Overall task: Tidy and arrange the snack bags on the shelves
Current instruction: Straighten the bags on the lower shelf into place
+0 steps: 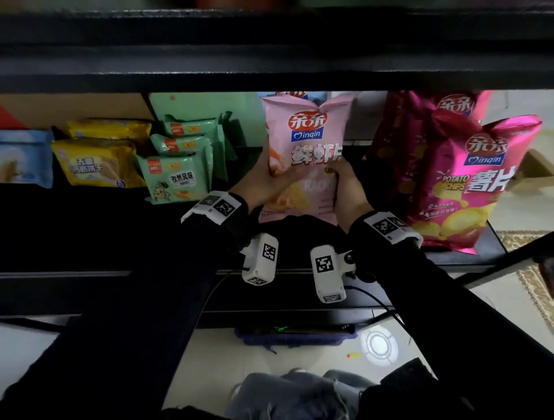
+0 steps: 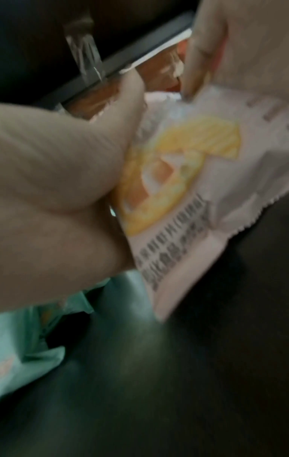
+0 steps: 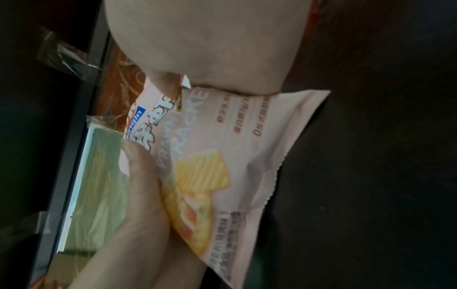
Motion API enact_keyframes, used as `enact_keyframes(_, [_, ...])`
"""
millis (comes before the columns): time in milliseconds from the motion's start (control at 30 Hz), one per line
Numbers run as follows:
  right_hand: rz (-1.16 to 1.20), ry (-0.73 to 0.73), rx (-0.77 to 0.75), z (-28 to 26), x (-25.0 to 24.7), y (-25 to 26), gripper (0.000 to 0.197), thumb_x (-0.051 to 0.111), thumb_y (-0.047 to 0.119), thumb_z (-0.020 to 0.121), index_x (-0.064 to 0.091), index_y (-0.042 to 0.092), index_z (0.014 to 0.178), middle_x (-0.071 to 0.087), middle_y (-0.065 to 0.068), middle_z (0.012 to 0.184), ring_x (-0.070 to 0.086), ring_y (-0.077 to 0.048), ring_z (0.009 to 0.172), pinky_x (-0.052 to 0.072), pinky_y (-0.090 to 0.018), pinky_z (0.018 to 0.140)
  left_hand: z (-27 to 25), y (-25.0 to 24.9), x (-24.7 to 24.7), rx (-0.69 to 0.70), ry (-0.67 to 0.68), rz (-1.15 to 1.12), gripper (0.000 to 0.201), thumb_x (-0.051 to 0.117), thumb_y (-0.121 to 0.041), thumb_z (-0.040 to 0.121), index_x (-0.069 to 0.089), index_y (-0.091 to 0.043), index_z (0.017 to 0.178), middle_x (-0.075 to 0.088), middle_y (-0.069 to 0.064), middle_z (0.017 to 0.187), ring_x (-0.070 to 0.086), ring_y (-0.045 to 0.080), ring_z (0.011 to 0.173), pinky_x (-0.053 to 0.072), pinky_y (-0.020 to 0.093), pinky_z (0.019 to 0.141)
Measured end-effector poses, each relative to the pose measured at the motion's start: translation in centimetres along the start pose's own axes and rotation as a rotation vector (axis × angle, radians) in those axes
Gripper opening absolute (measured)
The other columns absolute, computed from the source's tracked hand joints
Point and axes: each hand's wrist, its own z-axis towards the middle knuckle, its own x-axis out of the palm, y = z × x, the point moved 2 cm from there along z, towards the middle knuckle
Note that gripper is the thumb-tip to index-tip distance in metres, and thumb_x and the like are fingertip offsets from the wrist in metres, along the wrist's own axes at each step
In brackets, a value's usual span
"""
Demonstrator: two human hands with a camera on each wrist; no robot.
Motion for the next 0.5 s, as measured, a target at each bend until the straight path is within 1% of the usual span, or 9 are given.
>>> enact_keyframes(33, [-0.026, -0.024, -0.013, -0.1, 0.1, 0.1, 0.035, 0.049, 0.036, 0.09, 0.07, 0.014, 0.107, 0.074, -0.015, 0.094, 0.072, -0.031, 0.083, 0.058, -0.039, 0.069, 0.1, 0.1, 0.2, -0.017, -0.004, -0.004, 0.065, 0.069, -0.037, 0.084, 0.036, -0.026, 0.139, 0.061, -0.009, 0.124, 0.061, 0.0, 0.105, 0.051, 0.014, 0.077])
enact_keyframes(133, [-0.119, -0.056, -0.109, -0.3, 0.2, 0.4, 0.038, 0.044, 0.032, 0.095, 0.059, 0.018, 0.126, 0.067, -0.014, 0.117, 0.064, -0.031, 0.109, 0.051, -0.047, 0.095, 0.2, 0.1, 0.6, -0.023, -0.026, 0.003, 0.049, 0.069, -0.036, 0.085, 0.042, -0.035, 0.125, 0.063, -0.015, 0.115, 0.061, -0.005, 0.1, 0.05, 0.015, 0.077])
enact_keyframes(167, [-0.16, -0.062, -0.158, -0.4, 0.1, 0.5, 0.036, 0.043, 0.03, 0.096, 0.058, 0.02, 0.128, 0.068, -0.01, 0.116, 0.065, -0.023, 0.108, 0.053, -0.041, 0.095, 0.3, 0.1, 0.7, -0.019, -0.032, 0.0, 0.047, 0.069, -0.036, 0.084, 0.043, -0.036, 0.123, 0.063, -0.017, 0.112, 0.061, -0.006, 0.098, 0.05, 0.015, 0.078])
enact_keyframes(233, [-0.271, -0.078, -0.235, -0.5, -0.4, 0.7, 0.034, 0.041, 0.027, 0.1, 0.055, 0.023, 0.131, 0.069, 0.006, 0.104, 0.068, 0.001, 0.09, 0.056, -0.018, 0.074, 0.5, 0.2, 0.9, -0.021, -0.019, -0.025, 0.051, 0.069, -0.032, 0.085, 0.042, -0.03, 0.129, 0.064, -0.015, 0.114, 0.063, -0.003, 0.1, 0.052, 0.016, 0.078])
enact_keyframes(267, [-0.308, -0.081, -0.255, -0.5, -0.6, 0.7, 0.035, 0.04, 0.027, 0.101, 0.053, 0.024, 0.133, 0.068, 0.01, 0.102, 0.068, 0.006, 0.082, 0.053, -0.011, 0.065, 0.5, 0.3, 0.9, -0.023, -0.006, -0.039, 0.056, 0.068, -0.03, 0.086, 0.04, -0.025, 0.134, 0.064, -0.013, 0.116, 0.064, -0.002, 0.1, 0.053, 0.016, 0.076])
enact_keyframes(367, [-0.314, -0.126, -0.279, -0.8, -0.9, 0.6, 0.037, 0.044, 0.029, 0.1, 0.048, 0.023, 0.136, 0.068, 0.009, 0.107, 0.068, 0.004, 0.079, 0.052, -0.011, 0.06, 0.4, 0.1, 0.7, -0.029, -0.006, -0.034, 0.067, 0.068, -0.033, 0.085, 0.034, -0.021, 0.142, 0.063, -0.012, 0.117, 0.065, -0.005, 0.097, 0.054, 0.016, 0.076])
enact_keyframes(400, [-0.297, -0.149, -0.293, -0.9, -1.0, 0.6, 0.038, 0.047, 0.03, 0.099, 0.047, 0.021, 0.135, 0.067, 0.008, 0.108, 0.069, 0.002, 0.083, 0.054, -0.014, 0.063, 0.2, 0.0, 0.6, -0.036, -0.012, -0.019, 0.072, 0.068, -0.039, 0.082, 0.033, -0.022, 0.142, 0.062, -0.01, 0.121, 0.064, -0.003, 0.101, 0.054, 0.022, 0.083])
enact_keyframes(433, [-0.295, -0.184, -0.314, -1.1, -0.9, 0.8, 0.04, 0.049, 0.03, 0.097, 0.045, 0.02, 0.136, 0.065, 0.004, 0.115, 0.068, -0.003, 0.095, 0.057, -0.021, 0.073, -0.2, -0.1, 0.4, -0.045, -0.019, 0.002, 0.075, 0.067, -0.045, 0.079, 0.033, -0.022, 0.142, 0.06, -0.007, 0.127, 0.061, 0.003, 0.109, 0.052, 0.029, 0.092])
enact_keyframes(500, [-0.333, -0.299, -0.432, -1.8, -0.8, 1.4, 0.044, 0.051, 0.022, 0.096, 0.041, 0.015, 0.139, 0.054, -0.006, 0.134, 0.056, -0.017, 0.12, 0.048, -0.037, 0.101, -1.2, -0.3, -0.3, -0.046, -0.049, 0.069, 0.073, 0.064, -0.049, 0.083, 0.033, -0.022, 0.143, 0.053, -0.004, 0.138, 0.055, 0.008, 0.121, 0.046, 0.035, 0.104])
